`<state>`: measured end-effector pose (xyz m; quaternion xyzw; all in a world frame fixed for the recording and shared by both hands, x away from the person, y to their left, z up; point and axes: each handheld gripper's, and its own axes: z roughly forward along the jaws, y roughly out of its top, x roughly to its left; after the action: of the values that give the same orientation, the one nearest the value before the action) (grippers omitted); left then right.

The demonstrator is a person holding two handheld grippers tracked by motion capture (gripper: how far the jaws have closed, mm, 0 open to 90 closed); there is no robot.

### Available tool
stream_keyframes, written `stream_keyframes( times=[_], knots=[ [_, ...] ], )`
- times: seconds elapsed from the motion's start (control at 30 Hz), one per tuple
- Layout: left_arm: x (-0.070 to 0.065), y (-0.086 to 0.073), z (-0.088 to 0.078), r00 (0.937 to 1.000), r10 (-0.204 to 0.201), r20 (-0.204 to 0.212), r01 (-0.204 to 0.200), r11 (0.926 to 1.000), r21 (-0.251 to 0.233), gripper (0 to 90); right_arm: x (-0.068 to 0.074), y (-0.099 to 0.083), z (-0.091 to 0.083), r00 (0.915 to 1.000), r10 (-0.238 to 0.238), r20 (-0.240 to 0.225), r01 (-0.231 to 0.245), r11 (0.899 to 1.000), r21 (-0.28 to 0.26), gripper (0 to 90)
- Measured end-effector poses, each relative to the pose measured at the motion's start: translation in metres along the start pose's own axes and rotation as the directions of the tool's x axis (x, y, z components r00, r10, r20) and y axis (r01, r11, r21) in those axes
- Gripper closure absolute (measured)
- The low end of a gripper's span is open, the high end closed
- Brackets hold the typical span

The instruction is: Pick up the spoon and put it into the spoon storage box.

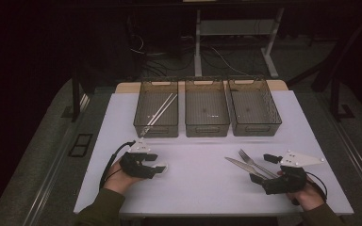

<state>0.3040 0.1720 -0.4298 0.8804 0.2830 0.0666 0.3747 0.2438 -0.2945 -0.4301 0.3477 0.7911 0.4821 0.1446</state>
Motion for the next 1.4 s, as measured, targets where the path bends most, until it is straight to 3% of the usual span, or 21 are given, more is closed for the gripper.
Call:
stream_keyframes(
  times=[0.43,0.73,0.9,1.03,1.3,1.37,1.4],
  knots=[
    [-0.001,-0.002,0.006,1.0,0.005,0.005,-0.005,0.9994,0.034,41.8,0.0,0.0,0.0,1.0,0.0,0.001,0.0,1.0,-0.001,8.0],
    [-0.006,-0.003,0.011,0.9985,0.05,0.022,-0.052,0.9952,0.083,42.7,0.001,0.0,0.0,1.0,0.0,0.0,0.0,1.0,0.0,8.0],
    [-0.007,-0.003,0.011,0.9944,0.08,0.069,-0.086,0.9921,0.091,54.9,0.001,0.0,0.0,1.0,-0.001,0.0,0.001,1.0,0.0,8.0],
    [-0.011,-0.003,0.012,0.9895,0.136,0.049,-0.14,0.9848,0.102,58.8,0.001,0.0,0.0,1.0,-0.003,-0.001,0.003,1.0,0.001,8.0],
    [-0.011,-0.002,0.011,0.9873,0.147,0.059,-0.153,0.9819,0.111,64.5,0.001,0.0,0.001,1.0,-0.004,0.001,0.004,1.0,0.002,8.0],
    [-0.011,-0.001,0.008,0.987,0.145,0.07,-0.152,0.9831,0.103,68.2,0.001,0.0,0.001,1.0,-0.005,0.001,0.005,1.0,0.003,8.0],
    [-0.011,-0.001,0.007,0.9864,0.141,0.083,-0.149,0.984,0.097,76.3,0.001,0.0,0.001,1.0,-0.005,0.001,0.005,1.0,0.004,8.0]
  ],
)
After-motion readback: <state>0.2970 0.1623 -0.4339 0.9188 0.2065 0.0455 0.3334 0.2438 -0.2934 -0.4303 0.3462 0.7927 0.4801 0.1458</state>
